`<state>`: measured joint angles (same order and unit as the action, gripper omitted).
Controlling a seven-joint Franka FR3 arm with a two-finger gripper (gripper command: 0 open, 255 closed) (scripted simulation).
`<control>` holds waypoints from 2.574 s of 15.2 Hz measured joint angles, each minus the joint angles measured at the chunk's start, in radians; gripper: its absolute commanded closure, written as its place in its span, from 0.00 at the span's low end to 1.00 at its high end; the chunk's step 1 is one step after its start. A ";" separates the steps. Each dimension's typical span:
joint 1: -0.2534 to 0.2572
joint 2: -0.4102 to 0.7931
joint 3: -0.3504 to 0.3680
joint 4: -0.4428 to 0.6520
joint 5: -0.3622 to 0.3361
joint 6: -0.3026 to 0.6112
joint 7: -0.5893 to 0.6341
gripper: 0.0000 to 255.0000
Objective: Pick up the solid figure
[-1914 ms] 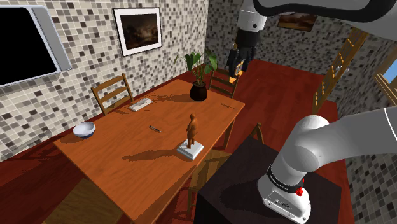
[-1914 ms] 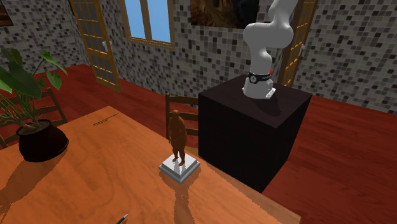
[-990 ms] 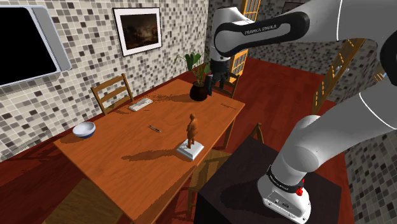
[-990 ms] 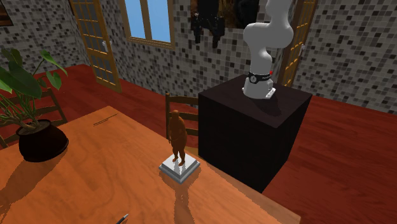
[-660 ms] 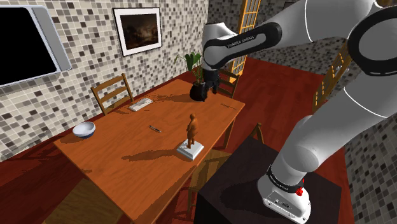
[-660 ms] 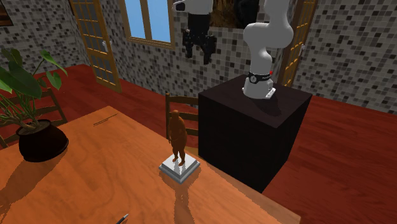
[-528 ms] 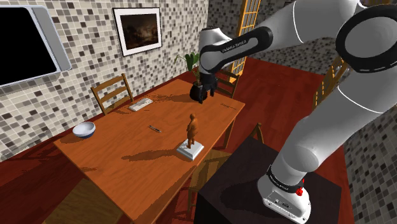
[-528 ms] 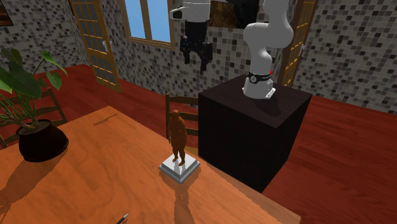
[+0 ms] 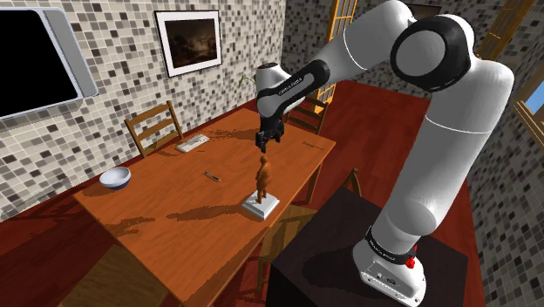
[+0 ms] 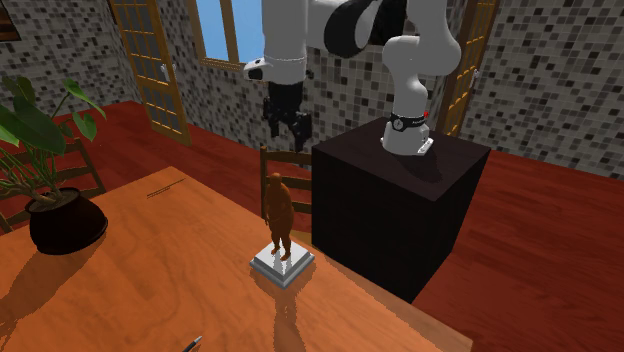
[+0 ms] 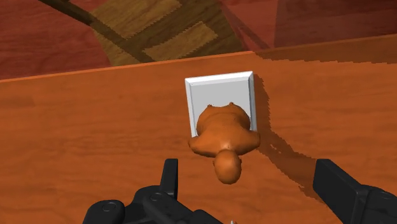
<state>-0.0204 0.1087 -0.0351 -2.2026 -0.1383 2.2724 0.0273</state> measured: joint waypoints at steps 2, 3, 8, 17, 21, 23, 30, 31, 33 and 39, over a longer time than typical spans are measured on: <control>0.000 0.079 -0.001 0.039 -0.011 0.034 0.006 0.00; 0.002 0.107 -0.002 0.050 -0.017 0.048 0.011 0.00; 0.003 0.210 -0.005 0.094 -0.029 0.102 0.020 0.00; 0.003 0.255 -0.007 0.091 -0.035 0.150 0.027 1.00; 0.003 0.255 -0.007 0.092 -0.035 0.150 0.028 1.00; 0.003 0.255 -0.007 0.091 -0.035 0.150 0.027 1.00; 0.002 0.201 -0.005 0.100 -0.027 0.086 0.016 1.00; 0.003 0.192 -0.004 0.102 -0.026 0.075 0.016 1.00; 0.002 0.170 -0.003 0.104 -0.024 0.051 0.010 1.00; 0.002 0.124 -0.002 0.126 -0.017 -0.016 0.000 1.00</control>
